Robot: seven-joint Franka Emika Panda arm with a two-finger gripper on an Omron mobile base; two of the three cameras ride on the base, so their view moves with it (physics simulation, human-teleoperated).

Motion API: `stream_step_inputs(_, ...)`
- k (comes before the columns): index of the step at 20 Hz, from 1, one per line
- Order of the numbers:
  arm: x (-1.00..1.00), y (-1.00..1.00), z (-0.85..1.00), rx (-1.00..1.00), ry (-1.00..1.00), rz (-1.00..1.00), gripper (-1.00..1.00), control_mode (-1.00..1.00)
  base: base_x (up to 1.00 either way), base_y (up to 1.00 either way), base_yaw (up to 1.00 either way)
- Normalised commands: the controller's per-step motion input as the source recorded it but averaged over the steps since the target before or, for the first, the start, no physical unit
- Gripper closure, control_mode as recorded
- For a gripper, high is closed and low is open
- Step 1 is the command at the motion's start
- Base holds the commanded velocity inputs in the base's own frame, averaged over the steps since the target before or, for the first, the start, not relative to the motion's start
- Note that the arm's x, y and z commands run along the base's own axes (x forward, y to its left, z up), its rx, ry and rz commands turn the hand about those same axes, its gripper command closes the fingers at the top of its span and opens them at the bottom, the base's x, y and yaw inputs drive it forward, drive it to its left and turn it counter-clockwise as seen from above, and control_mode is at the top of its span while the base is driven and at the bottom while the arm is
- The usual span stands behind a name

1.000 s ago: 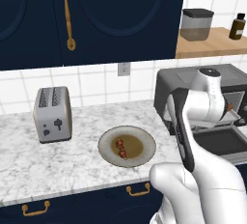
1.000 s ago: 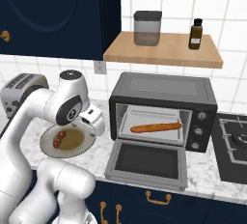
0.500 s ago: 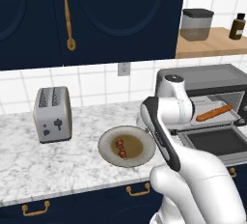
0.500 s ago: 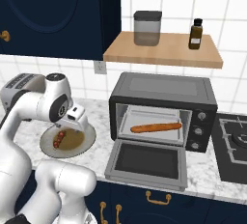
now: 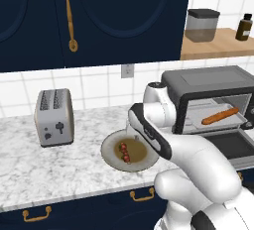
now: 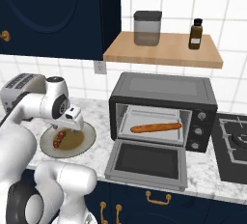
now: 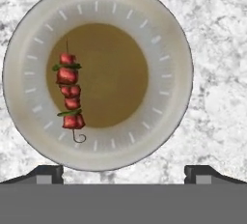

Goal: Pick up the kebab skewer and baguette bread, and place them inside the toaster oven. Close the toaster oven door and start by setting the timer.

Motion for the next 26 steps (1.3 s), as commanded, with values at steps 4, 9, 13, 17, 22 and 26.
stream_step_inputs(4, 0.28, 0.07, -0.38, 0.00, 0.02, 0.07, -1.00, -1.00, 0.00, 0.00, 0.00)
stream_step_inputs(9, 0.20, 0.26, -0.56, -0.01, 0.00, 0.05, -1.00, -1.00, 0.00, 0.00, 0.00)
stream_step_inputs(13, 0.01, 0.32, -0.52, -0.01, 0.00, 0.06, -1.00, -1.00, 0.00, 0.00, 0.00)
stream_step_inputs(17, 0.11, 0.17, -0.37, 0.00, 0.00, 0.04, -1.00, -1.00, 0.00, 0.00, 0.00)
stream_step_inputs(22, 0.14, 0.06, -0.36, 0.00, 0.00, 0.04, -1.00, -1.00, 0.00, 0.00, 0.00)
stream_step_inputs(26, 0.19, 0.08, -0.33, 0.00, 0.00, 0.00, -1.00, -1.00, 0.00, 0.00, 0.00)
